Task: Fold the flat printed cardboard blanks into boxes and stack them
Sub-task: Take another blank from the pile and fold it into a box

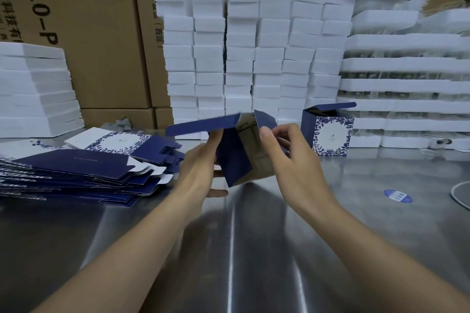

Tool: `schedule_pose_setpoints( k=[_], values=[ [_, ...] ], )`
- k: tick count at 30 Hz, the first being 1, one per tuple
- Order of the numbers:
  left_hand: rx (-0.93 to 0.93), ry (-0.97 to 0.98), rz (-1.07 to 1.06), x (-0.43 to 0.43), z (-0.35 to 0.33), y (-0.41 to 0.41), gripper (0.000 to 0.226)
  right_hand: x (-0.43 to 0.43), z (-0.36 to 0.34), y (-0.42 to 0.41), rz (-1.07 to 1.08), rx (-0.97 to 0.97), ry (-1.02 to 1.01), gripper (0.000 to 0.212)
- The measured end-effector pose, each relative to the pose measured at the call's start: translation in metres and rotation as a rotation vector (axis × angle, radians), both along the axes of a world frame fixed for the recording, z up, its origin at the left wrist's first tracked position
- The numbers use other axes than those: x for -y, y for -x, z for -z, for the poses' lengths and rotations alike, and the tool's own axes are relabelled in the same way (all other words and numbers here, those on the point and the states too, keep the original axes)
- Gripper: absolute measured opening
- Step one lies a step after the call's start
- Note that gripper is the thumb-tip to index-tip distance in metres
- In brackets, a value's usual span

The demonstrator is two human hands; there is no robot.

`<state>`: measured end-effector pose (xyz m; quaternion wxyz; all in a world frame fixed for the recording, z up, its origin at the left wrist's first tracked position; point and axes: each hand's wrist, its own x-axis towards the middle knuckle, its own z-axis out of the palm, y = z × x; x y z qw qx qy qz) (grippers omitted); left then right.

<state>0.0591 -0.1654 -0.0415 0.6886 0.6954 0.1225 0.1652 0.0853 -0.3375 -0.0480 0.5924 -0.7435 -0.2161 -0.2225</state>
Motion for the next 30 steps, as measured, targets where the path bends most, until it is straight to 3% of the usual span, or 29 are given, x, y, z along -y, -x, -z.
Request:
schedule_pose_setpoints(
  k=[2,5,10,14,22,25,27,28,30],
  values=[
    [-0.022,-0.003,-0.012,0.0,-0.002,0.0,0.086,0.0,0.0,0.0,-0.011,-0.011,-0.021,0.044],
    [-0.006,0.016,-0.044,-0.001,-0.001,0.001,0.095,-0.001,-0.002,0.002,-0.011,-0.032,0.002,0.066],
    [0.026,0.011,-0.077,-0.002,-0.003,0.001,0.099,-0.002,-0.003,0.004,-0.006,-0.028,0.028,0.075],
    [0.083,-0.06,-0.021,0.002,-0.007,0.009,0.087,0.0,-0.003,0.003,0.012,-0.049,0.053,0.087],
    [0.284,-0.169,0.02,0.017,0.0,0.008,0.03,-0.001,-0.003,0.003,0.017,-0.129,-0.015,0.08],
    [0.388,-0.394,0.0,0.022,0.001,0.011,0.057,0.005,-0.001,-0.003,0.127,-0.149,0.042,0.064],
    [0.463,-0.522,-0.017,0.024,0.002,0.013,0.066,0.012,0.001,-0.012,0.168,-0.205,0.006,0.027],
    [0.491,-0.561,-0.013,0.024,0.002,0.014,0.068,0.016,0.001,-0.017,0.151,-0.28,-0.077,0.018],
    [0.554,-0.609,-0.005,0.024,0.003,0.014,0.076,0.02,0.0,-0.02,0.107,-0.428,-0.171,0.026]
  ],
)
